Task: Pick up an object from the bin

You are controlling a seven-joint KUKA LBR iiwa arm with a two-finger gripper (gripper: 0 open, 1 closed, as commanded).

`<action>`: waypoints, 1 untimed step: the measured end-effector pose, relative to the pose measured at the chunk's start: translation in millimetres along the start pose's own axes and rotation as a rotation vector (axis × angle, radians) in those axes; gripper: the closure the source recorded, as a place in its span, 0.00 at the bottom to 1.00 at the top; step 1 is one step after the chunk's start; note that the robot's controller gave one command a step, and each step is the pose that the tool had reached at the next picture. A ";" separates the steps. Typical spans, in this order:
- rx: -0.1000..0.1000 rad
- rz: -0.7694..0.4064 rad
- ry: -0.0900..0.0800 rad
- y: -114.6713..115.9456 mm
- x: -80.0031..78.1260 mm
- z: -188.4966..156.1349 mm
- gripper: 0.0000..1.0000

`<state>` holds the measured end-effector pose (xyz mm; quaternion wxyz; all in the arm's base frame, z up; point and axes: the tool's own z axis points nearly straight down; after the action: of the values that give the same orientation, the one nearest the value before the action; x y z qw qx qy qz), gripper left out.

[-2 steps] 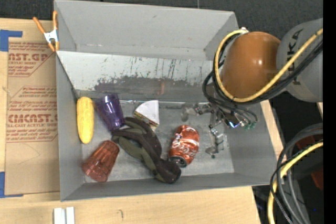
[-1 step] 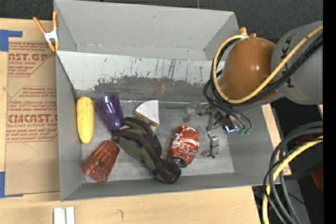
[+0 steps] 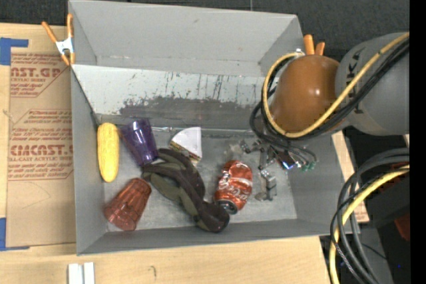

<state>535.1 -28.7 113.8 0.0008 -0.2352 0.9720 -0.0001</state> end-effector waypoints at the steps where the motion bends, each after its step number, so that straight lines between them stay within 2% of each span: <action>1: 0.000 -0.401 0.002 10.8 -5.1 40.9 1.00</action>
Offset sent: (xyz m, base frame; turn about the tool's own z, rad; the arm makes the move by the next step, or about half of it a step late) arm 0.0000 0.0000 0.0000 0.0000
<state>534.7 -16.7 72.9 -0.0004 -0.4238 0.9057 -0.0004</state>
